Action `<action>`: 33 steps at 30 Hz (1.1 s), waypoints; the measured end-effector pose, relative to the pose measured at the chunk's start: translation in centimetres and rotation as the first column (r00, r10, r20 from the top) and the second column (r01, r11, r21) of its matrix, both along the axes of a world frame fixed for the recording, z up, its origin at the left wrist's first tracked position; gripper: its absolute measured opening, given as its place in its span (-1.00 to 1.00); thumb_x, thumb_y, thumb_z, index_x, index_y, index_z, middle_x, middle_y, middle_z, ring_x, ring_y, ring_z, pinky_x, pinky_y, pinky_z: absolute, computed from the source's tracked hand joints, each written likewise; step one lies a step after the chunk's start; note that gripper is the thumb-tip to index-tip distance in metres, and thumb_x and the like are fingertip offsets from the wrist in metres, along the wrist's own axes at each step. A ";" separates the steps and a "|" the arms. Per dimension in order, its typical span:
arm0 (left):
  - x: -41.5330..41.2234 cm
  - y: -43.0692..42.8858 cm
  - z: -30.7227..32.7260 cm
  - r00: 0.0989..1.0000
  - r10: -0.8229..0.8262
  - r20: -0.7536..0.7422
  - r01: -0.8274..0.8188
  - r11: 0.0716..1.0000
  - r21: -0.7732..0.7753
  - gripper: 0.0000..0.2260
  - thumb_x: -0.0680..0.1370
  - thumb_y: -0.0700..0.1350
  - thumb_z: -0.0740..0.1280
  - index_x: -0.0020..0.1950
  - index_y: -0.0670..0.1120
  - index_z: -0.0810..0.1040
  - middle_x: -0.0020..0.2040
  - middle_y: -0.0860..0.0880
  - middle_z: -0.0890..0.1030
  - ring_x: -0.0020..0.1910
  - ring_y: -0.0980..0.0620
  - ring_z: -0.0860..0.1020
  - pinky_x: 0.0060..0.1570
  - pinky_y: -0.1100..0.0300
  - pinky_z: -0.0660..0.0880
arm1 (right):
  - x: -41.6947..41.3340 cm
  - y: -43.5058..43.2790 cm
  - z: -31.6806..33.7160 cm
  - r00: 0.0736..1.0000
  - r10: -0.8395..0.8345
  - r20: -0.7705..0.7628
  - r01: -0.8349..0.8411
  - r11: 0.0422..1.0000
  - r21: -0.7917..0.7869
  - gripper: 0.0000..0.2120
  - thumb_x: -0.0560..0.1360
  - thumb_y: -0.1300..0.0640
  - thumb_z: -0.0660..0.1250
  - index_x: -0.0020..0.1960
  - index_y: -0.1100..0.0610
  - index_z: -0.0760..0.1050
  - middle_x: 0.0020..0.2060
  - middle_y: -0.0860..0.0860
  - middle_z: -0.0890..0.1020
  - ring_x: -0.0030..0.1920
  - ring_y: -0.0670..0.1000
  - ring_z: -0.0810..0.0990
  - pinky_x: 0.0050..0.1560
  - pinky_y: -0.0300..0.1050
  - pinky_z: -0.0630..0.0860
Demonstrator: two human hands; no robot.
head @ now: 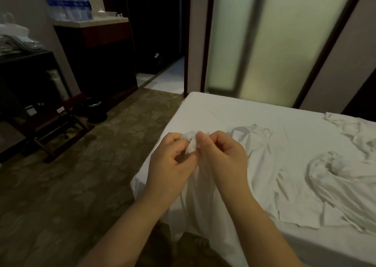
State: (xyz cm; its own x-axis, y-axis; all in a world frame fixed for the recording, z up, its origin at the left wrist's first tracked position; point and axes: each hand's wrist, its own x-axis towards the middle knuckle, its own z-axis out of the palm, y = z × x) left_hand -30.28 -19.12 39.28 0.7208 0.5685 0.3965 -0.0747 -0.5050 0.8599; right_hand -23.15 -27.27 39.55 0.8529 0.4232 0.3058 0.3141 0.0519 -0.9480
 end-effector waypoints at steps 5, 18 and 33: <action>1.8 0.7 1.0 0.997 -0.050 -0.056 0.055 0.994 0.090 -0.76 0.50 -0.14 0.33 -0.35 0.05 0.42 -0.23 0.11 0.46 -0.29 0.20 0.47 -0.37 0.45 0.40 | 0.9 0.6 0.2 0.963 -0.189 0.192 0.196 0.980 -0.017 -0.74 0.51 0.03 0.29 -0.34 0.00 0.37 -0.49 -0.09 0.45 -0.40 -0.16 0.45 -0.35 -0.37 0.37; 14.9 8.4 6.5 0.956 -0.271 -0.115 0.252 0.956 -0.152 -0.90 0.41 -0.02 0.44 -0.28 0.07 0.56 -0.22 0.02 0.63 -0.20 0.04 0.60 -0.08 0.10 0.57 | 15.4 8.6 12.2 0.684 -0.208 0.699 0.366 0.927 -0.082 -0.68 0.58 0.07 0.25 -0.27 0.14 0.24 -0.45 -0.07 0.35 -0.35 0.05 0.36 -0.26 -0.01 0.29; 29.1 10.0 1.2 0.881 -0.367 -0.300 0.310 0.925 -0.221 -0.77 0.46 -0.01 0.42 0.07 -0.02 0.49 -0.04 0.11 0.54 -0.06 0.09 0.51 -0.08 0.35 0.46 | 35.2 10.1 23.3 0.608 -0.482 0.631 0.620 0.785 0.003 -0.73 0.56 0.04 0.25 -0.19 0.20 0.35 -0.37 -0.04 0.38 -0.24 0.02 0.37 -0.22 -0.14 0.25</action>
